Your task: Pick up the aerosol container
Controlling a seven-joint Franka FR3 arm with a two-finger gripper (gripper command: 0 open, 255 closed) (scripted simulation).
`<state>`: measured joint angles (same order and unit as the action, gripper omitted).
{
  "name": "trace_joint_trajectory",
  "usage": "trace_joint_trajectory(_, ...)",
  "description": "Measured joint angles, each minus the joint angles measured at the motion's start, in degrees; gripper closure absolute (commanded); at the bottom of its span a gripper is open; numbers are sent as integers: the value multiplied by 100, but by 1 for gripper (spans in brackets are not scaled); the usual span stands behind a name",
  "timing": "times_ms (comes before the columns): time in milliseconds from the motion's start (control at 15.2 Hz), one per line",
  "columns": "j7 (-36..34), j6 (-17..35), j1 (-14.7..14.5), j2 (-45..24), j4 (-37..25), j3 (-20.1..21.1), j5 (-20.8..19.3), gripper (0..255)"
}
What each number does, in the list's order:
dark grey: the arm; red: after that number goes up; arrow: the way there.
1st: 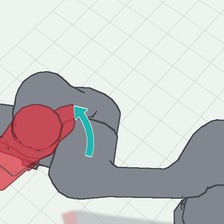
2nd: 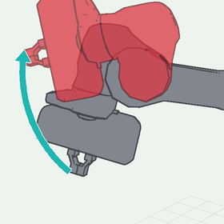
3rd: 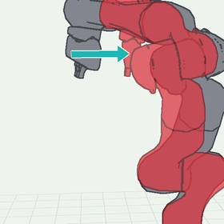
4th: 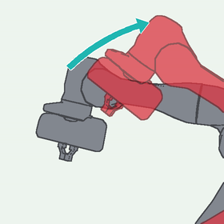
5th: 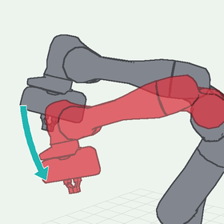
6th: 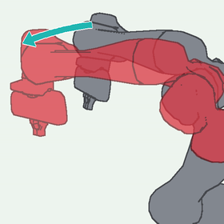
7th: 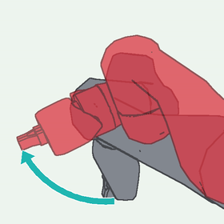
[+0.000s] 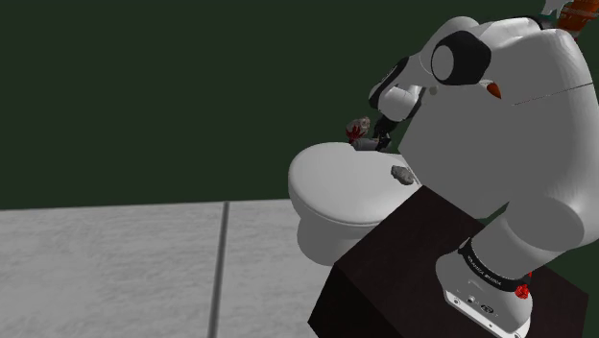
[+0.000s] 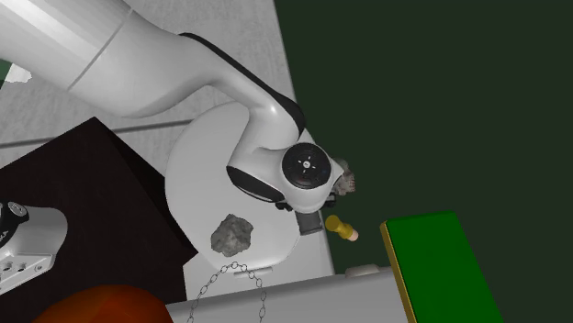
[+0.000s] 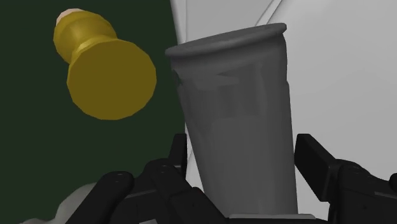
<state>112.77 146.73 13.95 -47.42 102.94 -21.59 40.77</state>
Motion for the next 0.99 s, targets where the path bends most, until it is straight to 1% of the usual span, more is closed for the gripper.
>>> trace_joint_trajectory(990, -352, -550, -341, 857, 319, -468, -469, 255)
